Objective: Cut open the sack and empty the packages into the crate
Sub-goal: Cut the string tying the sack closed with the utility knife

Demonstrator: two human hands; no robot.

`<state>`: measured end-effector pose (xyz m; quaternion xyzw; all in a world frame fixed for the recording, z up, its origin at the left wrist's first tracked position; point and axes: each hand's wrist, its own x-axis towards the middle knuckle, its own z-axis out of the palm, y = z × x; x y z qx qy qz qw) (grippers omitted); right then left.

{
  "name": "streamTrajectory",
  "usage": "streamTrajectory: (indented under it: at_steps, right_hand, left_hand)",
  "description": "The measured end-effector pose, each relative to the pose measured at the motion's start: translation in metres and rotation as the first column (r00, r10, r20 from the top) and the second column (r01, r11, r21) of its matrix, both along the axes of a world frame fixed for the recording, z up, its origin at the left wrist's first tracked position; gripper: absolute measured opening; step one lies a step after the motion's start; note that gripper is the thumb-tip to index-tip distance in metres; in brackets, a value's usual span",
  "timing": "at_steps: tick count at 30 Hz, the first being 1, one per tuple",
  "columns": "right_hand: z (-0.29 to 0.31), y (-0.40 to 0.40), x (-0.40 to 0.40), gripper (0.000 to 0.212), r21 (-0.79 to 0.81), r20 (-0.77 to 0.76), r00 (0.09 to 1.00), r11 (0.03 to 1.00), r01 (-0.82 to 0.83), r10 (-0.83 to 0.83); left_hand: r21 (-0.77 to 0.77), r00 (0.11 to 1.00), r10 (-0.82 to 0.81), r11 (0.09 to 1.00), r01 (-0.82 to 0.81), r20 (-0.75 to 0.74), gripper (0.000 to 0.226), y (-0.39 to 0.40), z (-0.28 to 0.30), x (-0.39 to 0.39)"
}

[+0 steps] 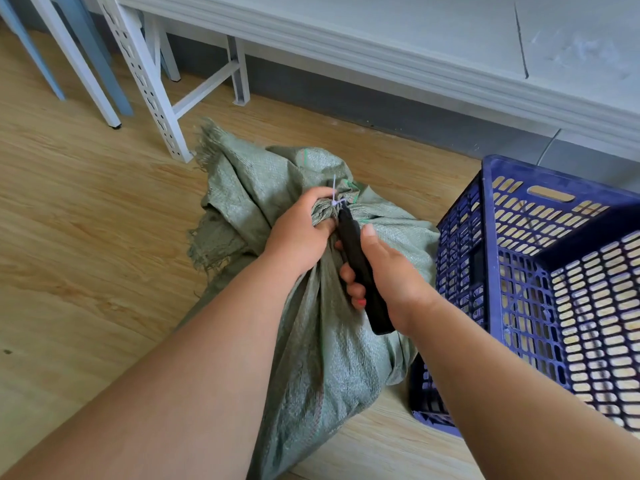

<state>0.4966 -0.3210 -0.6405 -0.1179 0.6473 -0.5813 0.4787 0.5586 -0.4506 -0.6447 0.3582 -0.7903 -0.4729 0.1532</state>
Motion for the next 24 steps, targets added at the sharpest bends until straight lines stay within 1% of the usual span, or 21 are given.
streamTrajectory:
  at_steps: [3, 4, 5, 6, 7, 8, 9, 10, 11, 14, 18, 20, 24]
  right_hand:
    - [0.006, 0.0, -0.004, 0.046, 0.079, -0.131, 0.991, 0.997, -0.02, 0.03]
    - [0.008, 0.0, -0.004, 0.042, 0.104, -0.17, 0.985, 0.994, -0.023, 0.041]
    - [0.009, -0.001, -0.002, 0.038, 0.137, -0.212, 0.976, 0.99, -0.029, 0.058]
    - [0.011, -0.002, -0.001, 0.034, 0.175, -0.253, 0.964, 0.984, -0.032, 0.077]
    - [0.012, -0.004, -0.001, 0.032, 0.215, -0.29, 0.953, 0.976, -0.029, 0.092]
    - [0.014, -0.006, -0.002, 0.031, 0.252, -0.316, 0.943, 0.967, -0.024, 0.105]
    - [0.017, -0.008, -0.003, 0.031, 0.282, -0.327, 0.938, 0.959, -0.02, 0.116]
    - [0.019, -0.008, -0.005, 0.034, 0.304, -0.324, 0.938, 0.952, -0.018, 0.121]
    - [0.022, -0.009, -0.006, 0.039, 0.32, -0.305, 0.945, 0.947, -0.014, 0.116]
    - [0.028, -0.01, -0.008, 0.055, 0.351, -0.187, 0.98, 0.936, 0.001, 0.069]
    - [0.034, -0.015, -0.011, 0.053, 0.312, -0.104, 0.992, 0.949, -0.037, 0.073]
    - [0.036, -0.014, -0.013, 0.052, 0.317, -0.108, 0.987, 0.945, -0.077, 0.117]
    - [0.04, -0.013, -0.015, 0.052, 0.394, -0.199, 0.96, 0.913, -0.107, 0.198]
  left_hand:
    - [0.019, 0.999, -0.04, 0.999, 0.039, 0.022, 0.039, -0.002, 0.003, 0.0]
    - [0.015, 0.998, -0.041, 0.999, 0.04, 0.054, 0.039, -0.002, 0.003, -0.001]
    - [-0.022, 0.993, -0.028, 0.999, 0.031, 0.112, 0.04, -0.002, 0.003, -0.002]
    - [-0.111, 0.982, 0.009, 0.994, 0.012, 0.19, 0.04, 0.0, 0.004, -0.003]
    - [-0.234, 0.962, 0.071, 0.972, -0.008, 0.265, 0.039, 0.003, 0.006, -0.004]
    - [-0.343, 0.942, 0.133, 0.939, -0.02, 0.308, 0.037, 0.006, 0.008, -0.005]
    - [-0.406, 0.932, 0.167, 0.913, -0.024, 0.321, 0.037, 0.008, 0.01, -0.005]
    - [-0.422, 0.932, 0.169, 0.906, -0.018, 0.322, 0.036, 0.009, 0.013, -0.006]
    - [-0.408, 0.934, 0.151, 0.913, -0.006, 0.324, 0.036, 0.009, 0.014, -0.006]
    - [-0.329, 0.93, 0.072, 0.943, 0.054, 0.361, 0.038, 0.007, 0.02, -0.003]
    - [-0.288, 0.931, 0.022, 0.953, 0.091, 0.365, 0.041, 0.007, 0.024, 0.003]
    - [-0.312, 0.932, 0.029, 0.946, 0.091, 0.362, 0.039, 0.007, 0.023, 0.004]
    - [-0.429, 0.937, 0.083, 0.9, 0.076, 0.34, 0.037, 0.012, 0.019, 0.003]
